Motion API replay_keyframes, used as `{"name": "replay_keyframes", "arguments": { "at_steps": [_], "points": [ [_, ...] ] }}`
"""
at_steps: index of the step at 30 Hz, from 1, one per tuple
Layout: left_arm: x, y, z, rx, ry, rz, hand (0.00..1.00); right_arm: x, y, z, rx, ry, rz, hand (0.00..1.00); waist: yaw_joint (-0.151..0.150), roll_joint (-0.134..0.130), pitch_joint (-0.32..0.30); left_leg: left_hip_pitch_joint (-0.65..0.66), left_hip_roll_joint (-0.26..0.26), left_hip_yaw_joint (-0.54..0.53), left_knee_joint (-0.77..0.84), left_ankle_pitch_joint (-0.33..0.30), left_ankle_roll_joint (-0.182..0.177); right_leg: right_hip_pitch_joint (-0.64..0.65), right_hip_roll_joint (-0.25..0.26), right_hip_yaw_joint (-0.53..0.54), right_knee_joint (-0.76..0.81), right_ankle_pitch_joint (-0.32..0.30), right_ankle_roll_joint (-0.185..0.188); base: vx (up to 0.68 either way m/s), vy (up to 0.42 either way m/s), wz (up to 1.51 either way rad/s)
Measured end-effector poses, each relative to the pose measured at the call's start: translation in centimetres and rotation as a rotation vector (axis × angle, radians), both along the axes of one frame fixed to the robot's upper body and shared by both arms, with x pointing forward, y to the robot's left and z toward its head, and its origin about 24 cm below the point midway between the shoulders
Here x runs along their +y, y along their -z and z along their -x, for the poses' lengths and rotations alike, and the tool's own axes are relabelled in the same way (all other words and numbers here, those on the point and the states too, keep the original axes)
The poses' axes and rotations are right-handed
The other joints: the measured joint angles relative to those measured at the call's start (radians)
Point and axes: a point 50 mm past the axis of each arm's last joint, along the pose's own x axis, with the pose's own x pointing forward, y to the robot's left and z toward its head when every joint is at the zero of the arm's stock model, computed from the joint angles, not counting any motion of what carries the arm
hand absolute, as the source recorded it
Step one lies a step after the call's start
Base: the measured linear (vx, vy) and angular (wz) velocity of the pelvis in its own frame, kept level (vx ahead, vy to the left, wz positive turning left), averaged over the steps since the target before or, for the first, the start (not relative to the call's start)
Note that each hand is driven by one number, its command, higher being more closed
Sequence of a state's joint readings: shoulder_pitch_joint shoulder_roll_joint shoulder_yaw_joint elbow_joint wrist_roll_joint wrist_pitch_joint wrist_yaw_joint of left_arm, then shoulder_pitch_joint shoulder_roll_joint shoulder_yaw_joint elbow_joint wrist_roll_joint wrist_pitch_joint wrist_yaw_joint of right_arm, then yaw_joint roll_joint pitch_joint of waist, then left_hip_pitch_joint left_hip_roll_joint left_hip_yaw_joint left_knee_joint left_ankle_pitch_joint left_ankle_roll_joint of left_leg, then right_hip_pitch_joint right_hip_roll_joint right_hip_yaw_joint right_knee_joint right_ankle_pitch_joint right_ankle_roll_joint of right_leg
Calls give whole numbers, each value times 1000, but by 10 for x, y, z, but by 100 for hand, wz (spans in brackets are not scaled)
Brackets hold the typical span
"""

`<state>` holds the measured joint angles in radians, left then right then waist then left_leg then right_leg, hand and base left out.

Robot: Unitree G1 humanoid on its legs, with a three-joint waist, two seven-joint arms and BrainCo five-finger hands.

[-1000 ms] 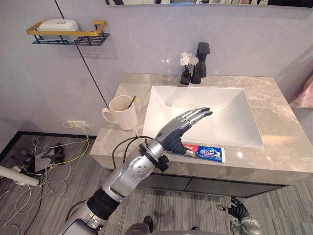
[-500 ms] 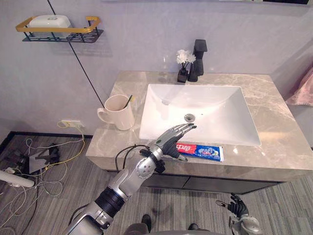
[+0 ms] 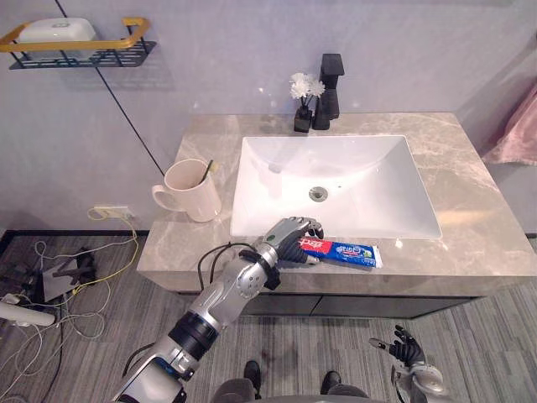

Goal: Organize washtable

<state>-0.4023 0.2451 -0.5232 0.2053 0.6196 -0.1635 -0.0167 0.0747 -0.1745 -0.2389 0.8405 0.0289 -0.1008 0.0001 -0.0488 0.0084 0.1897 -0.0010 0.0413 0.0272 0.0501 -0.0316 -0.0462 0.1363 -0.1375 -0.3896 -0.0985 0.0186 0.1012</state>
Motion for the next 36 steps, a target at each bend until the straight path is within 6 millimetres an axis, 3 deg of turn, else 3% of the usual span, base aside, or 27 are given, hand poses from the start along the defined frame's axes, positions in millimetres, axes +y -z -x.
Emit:
{"name": "replay_keyframes", "arguments": {
  "at_steps": [8,14,23,27,30,32,36],
  "points": [
    [2,-2,-1,-7,-13,11,100,0,-2,-4,-12,-2,1,0,-2,11,6,6,-3,4,3,-4,-5,4,-5,5,0,-2,3,20,4,-1],
    [16,0,0,11,-100,91,100,-1,0,2,-6,35,-3,0,-19,27,8,7,3,16,0,-6,-7,-1,-1,14,0,-2,3,-34,2,-5],
    [34,4,17,13,-214,229,100,-27,-6,19,-58,287,-4,0,-20,29,7,31,18,57,-18,-9,-11,-7,12,53,0,-1,2,4,-6,-13],
    [38,-14,24,-48,-246,341,100,-42,-13,26,-106,402,18,0,-14,29,6,31,18,65,-21,-9,-11,-13,12,64,0,0,0,-7,4,-7],
    [42,-38,27,-135,-265,452,100,-63,-35,28,-214,477,72,0,-5,28,5,35,16,77,-20,-9,-11,-13,15,71,0,1,-1,-18,3,-9],
    [54,-53,35,-197,-306,545,100,-85,-68,18,-357,501,150,0,-6,28,2,49,18,94,-20,-10,-9,-10,16,94,1,5,-1,-27,1,-24],
    [69,-61,44,-244,-353,602,100,-112,-122,9,-559,509,290,0,-16,27,-26,53,24,106,-16,-21,-6,-9,21,99,1,5,-1,-18,1,-7]
  ]
}}
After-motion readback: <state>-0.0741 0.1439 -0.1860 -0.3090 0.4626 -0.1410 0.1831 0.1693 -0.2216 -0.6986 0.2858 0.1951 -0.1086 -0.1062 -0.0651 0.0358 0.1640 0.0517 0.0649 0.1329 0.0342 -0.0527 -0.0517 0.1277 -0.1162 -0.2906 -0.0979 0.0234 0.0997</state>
